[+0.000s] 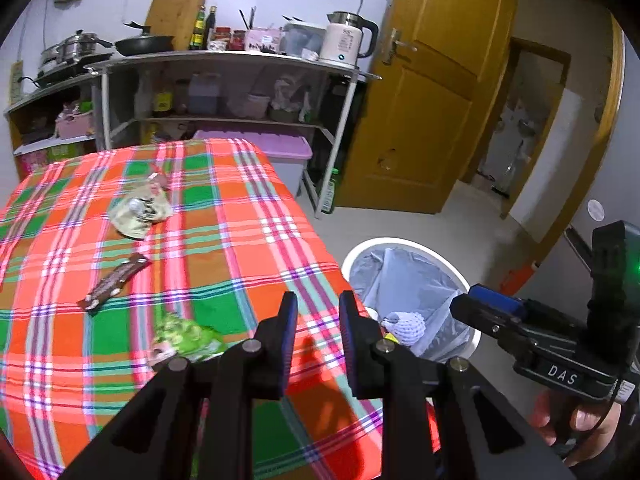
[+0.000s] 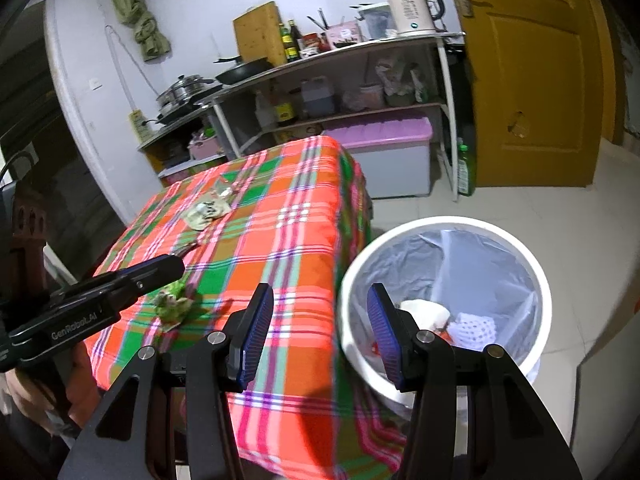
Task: Collect trash
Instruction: 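Return both open tools over the table toward the green wrapper and chocolate bar, then grasp the brown chocolate bar with the left tool while the right tool grasps the green wrapper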
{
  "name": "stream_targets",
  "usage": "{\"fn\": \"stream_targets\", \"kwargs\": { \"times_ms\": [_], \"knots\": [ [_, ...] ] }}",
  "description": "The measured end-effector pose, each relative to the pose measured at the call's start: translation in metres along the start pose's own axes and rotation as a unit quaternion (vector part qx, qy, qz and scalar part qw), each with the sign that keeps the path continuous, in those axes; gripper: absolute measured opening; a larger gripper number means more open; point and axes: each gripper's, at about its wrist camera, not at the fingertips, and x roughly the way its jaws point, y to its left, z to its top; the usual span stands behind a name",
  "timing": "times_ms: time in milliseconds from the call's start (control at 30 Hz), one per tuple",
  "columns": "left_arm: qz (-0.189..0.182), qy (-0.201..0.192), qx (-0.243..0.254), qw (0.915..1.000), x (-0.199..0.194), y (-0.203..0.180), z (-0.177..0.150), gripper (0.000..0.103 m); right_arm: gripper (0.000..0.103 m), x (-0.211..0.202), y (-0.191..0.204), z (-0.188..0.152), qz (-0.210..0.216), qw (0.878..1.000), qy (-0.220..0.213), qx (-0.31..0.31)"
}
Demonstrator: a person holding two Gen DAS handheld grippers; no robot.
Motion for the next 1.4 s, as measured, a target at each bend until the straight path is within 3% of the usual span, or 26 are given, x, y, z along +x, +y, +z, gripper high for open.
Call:
{"fn": "stream_targets", "kwargs": {
  "times_ms": [633,1400],
  "knots": [
    [0.070,-0.025,-0.022,0.9970,-0.034,0.044,-0.020,0.022,0.050,0.009,0.057,-0.007,0.041,0.998,0.011,-0.056],
    [0.122,-0.022,-0.079,0.9891,-0.041,0.120,-0.038,0.034,0.050,0.075,0.112,-0.014,0.082,0.989,0.077,-0.093]
  ]
}}
